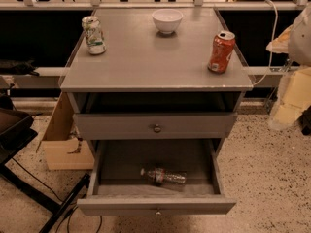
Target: Pick water bottle from middle drawer and place on counter
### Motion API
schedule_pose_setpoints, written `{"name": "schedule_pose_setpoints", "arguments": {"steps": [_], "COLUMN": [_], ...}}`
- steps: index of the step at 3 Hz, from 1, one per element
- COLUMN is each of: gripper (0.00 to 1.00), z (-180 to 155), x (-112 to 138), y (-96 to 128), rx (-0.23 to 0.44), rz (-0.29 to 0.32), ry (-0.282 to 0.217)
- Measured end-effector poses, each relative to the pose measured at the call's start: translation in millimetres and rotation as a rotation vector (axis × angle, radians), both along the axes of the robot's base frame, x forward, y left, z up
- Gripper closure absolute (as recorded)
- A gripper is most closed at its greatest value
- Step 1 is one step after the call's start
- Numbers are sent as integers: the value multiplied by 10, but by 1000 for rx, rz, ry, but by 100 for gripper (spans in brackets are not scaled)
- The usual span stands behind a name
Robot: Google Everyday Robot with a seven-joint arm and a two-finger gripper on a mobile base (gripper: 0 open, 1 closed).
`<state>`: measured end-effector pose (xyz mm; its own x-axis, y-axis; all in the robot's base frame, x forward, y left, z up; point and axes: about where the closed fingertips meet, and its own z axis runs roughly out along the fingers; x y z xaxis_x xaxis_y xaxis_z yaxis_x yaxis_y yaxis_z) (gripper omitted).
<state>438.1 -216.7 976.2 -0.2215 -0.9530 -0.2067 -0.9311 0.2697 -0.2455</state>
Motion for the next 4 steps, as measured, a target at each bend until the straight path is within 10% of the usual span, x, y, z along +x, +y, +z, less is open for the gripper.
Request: {"name": "schedule_pose_setpoints", "arguments": {"steps": [2,4], "gripper": [0,0], "z": [-420,-2308], "x": [41,221], "y": [81,383], "rx": [65,164], "rz": [-11,3], "ry": [17,82]}}
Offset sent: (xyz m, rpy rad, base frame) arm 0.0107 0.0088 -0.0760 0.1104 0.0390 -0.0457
